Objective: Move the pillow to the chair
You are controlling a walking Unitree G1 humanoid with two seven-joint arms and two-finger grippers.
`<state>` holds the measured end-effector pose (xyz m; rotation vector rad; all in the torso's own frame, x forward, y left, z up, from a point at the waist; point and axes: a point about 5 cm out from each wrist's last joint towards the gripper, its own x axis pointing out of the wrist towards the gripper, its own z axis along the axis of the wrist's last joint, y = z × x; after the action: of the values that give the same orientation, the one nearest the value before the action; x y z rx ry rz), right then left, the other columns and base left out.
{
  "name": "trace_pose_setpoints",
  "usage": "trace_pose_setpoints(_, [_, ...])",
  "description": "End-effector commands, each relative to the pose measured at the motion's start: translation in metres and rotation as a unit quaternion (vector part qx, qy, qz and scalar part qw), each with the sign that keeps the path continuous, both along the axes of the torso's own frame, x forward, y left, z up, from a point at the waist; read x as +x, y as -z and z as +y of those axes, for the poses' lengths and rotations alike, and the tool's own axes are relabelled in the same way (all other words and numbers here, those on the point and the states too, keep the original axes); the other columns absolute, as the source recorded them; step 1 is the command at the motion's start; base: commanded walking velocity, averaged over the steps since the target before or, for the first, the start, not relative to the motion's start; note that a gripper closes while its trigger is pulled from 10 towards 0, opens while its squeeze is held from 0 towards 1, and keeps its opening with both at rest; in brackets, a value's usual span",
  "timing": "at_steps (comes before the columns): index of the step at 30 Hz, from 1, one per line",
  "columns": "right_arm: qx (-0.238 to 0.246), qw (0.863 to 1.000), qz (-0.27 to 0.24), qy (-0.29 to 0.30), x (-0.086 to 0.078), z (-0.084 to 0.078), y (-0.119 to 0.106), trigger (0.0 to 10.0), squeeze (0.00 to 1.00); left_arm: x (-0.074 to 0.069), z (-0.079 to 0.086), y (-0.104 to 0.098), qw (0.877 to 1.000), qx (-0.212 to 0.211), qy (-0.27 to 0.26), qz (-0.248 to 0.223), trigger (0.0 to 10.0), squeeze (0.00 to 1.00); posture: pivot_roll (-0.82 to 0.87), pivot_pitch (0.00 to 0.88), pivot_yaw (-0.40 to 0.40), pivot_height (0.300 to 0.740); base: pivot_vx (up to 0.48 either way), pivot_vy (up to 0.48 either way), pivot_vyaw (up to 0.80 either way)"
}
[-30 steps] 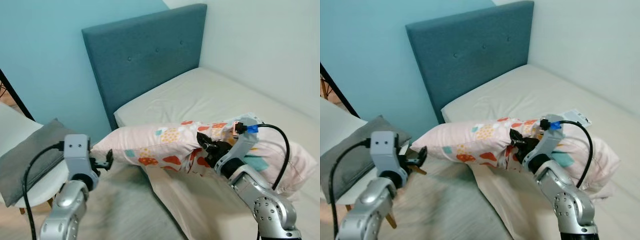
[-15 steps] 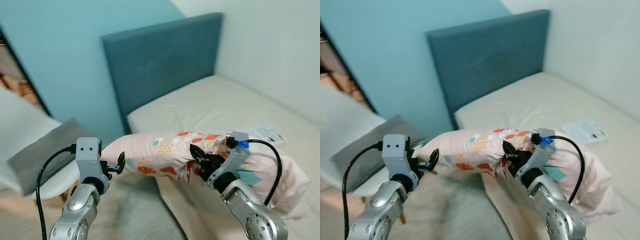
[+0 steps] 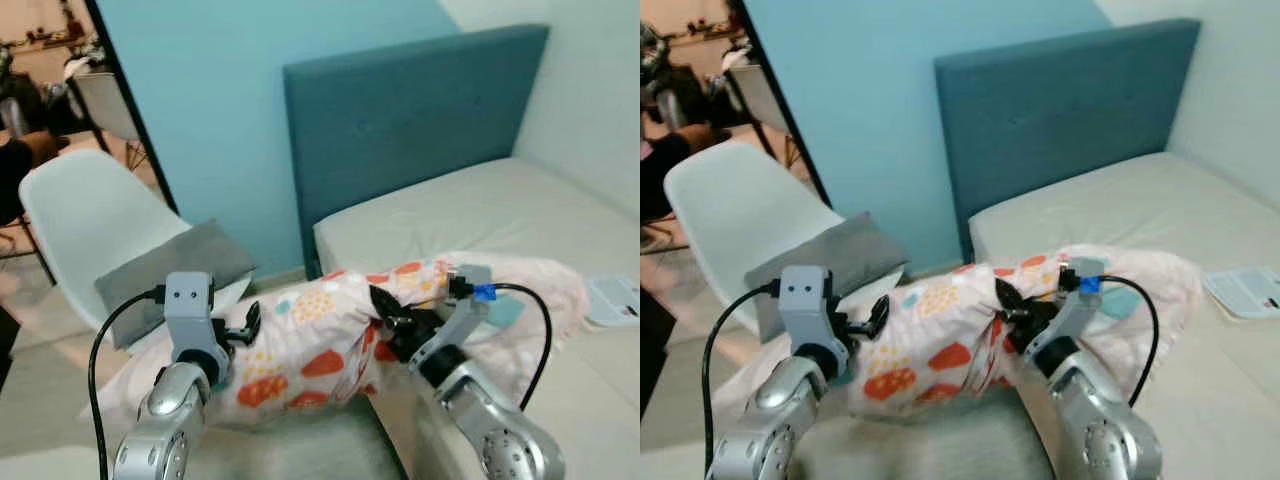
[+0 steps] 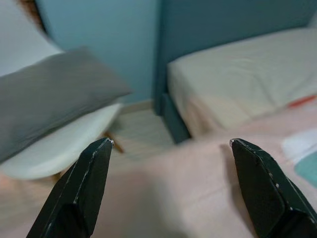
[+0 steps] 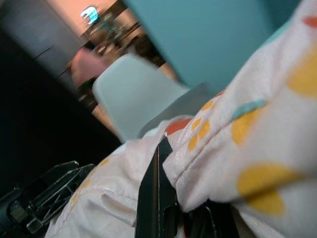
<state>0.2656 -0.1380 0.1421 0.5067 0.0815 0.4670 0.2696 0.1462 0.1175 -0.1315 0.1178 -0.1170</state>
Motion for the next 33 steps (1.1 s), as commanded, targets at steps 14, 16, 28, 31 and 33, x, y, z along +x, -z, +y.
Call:
trace_pose_setpoints(14, [0.024, 0.999, -0.038, 0.015, 0.002, -0.005, -0.005, 10.0, 0.0, 0.001, -0.004, 0.009, 1.0, 0.005, 0.025, 0.005, 10.0, 0.0, -0.06, 0.0, 0.046, 0.727, 0.0, 0.0, 0.76])
trace_pose_setpoints(16, [0.001, 0.999, -0.031, 0.033, -0.003, -0.01, 0.001, 10.0, 0.0, -0.001, -0.004, 0.009, 1.0, 0.002, 0.026, 0.003, 10.0, 0.0, -0.06, 0.0, 0.043, 0.727, 0.0, 0.0, 0.76])
trace_pose_setpoints(28, [-0.145, 0.969, 0.007, 0.2, -0.011, -0.055, 0.019, 10.0, 0.0, -0.002, -0.009, 0.006, 0.998, -0.029, 0.051, -0.012, 10.0, 0.0, -0.06, 0.0, 0.028, 0.727, 0.0, 0.0, 0.76])
trace_pose_setpoints(31, [-0.163, 0.968, -0.002, 0.188, -0.01, -0.053, 0.019, 10.0, 0.0, -0.004, -0.007, 0.004, 0.999, -0.02, 0.043, -0.02, 10.0, 0.0, -0.06, 0.0, 0.025, 0.727, 0.0, 0.0, 0.76])
trace_pose_setpoints(33, [-0.177, 0.969, -0.014, 0.174, -0.008, -0.049, 0.018, 10.0, 0.0, -0.004, -0.005, 0.004, 0.999, -0.023, 0.035, -0.022, 10.0, 0.0, -0.06, 0.0, 0.016, 0.727, 0.0, 0.0, 0.74])
